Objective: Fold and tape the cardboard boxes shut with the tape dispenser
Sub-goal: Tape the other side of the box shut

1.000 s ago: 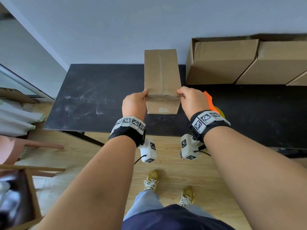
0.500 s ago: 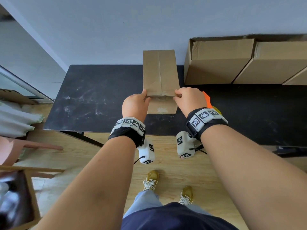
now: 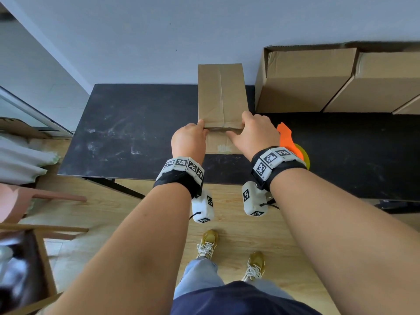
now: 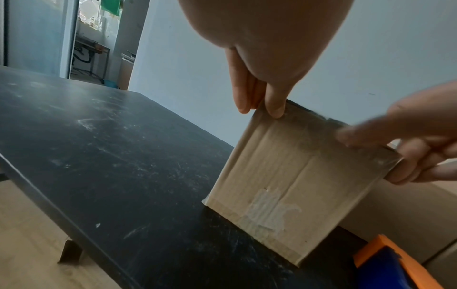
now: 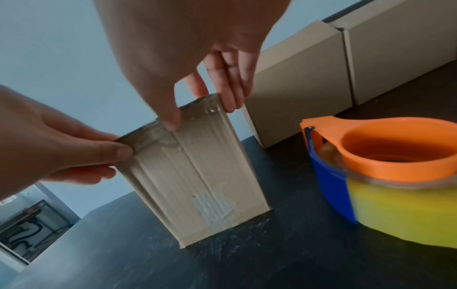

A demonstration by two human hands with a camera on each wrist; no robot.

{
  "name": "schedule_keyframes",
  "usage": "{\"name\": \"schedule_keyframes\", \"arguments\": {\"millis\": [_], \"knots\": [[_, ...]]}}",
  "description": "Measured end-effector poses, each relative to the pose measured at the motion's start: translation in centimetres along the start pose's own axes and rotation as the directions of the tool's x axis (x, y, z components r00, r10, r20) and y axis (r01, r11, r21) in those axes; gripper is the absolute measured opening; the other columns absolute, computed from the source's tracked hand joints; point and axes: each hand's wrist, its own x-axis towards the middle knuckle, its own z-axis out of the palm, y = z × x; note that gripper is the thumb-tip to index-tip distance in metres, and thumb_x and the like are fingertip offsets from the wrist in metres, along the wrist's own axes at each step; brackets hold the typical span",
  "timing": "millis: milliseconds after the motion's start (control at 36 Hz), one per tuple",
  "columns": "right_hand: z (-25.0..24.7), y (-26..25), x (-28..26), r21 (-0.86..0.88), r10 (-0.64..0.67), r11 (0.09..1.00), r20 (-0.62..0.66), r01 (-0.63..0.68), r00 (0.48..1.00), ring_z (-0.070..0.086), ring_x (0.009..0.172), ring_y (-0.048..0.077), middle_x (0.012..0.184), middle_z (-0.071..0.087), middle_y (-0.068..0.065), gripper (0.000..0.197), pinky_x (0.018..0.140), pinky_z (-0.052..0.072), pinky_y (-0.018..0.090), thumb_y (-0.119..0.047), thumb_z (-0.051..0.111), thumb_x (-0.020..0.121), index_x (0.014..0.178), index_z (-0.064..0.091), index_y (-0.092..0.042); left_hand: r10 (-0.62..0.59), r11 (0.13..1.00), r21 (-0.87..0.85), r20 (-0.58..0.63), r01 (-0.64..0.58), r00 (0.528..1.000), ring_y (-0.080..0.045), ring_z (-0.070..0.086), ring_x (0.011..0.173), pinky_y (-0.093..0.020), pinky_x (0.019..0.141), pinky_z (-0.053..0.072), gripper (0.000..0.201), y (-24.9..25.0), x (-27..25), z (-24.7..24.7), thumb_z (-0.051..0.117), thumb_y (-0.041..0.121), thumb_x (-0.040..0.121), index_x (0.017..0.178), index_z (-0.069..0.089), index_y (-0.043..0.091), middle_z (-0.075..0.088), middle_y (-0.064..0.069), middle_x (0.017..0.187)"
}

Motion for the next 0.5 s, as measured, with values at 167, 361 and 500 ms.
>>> {"name": "schedule_keyframes", "arguments": {"millis": [167, 361, 500], "knots": [[0.1, -1.0, 0.7, -0.118, 0.009, 0.993, -0.001, -0.009, 1.0, 0.055, 0.098, 0.029, 0.095, 0.06, 0.009, 0.055, 0.062, 0.038, 0.035, -0.064, 0.054, 0.088, 0.113, 0.053, -0.016, 0.01, 1.0, -0.008, -0.007, -0.01, 1.0, -0.022, 0.048, 0.069, -0.033, 0.058, 0.034, 0.029, 0.0, -0.2, -0.1, 0.037, 0.029, 0.103, 0.12, 0.054, 0.013, 0.051, -0.002, 0.08], [-0.2, -0.5, 0.9, -0.018, 0.005, 1.0, 0.025, -0.005, 1.0, 0.048, 0.082, 0.026, 0.079, 0.051, 0.005, 0.043, 0.059, 0.034, 0.033, -0.056, 0.062, 0.087, 0.089, 0.04, -0.018, -0.004, 0.993, -0.121, -0.033, 0.0, 0.999, -0.023, 0.047, 0.067, -0.032, 0.056, 0.031, 0.036, -0.3, -0.9, 0.1, 0.04, 0.016, 0.099, 0.134, 0.051, 0.017, 0.048, -0.002, 0.074], [-0.9, 1.1, 0.3, 0.121, -0.032, 0.992, 0.069, 0.024, 0.997, 0.058, 0.086, 0.028, 0.09, 0.062, 0.007, 0.016, 0.065, 0.037, 0.029, -0.017, 0.061, 0.09, 0.104, 0.057, -0.009, -0.037, 0.976, -0.214, -0.019, 0.033, 0.999, -0.022, 0.047, 0.071, -0.036, 0.062, 0.042, 0.054, -0.5, -1.5, 0.1, 0.037, 0.004, 0.095, 0.144, 0.042, 0.025, 0.051, -0.003, 0.078]]}}
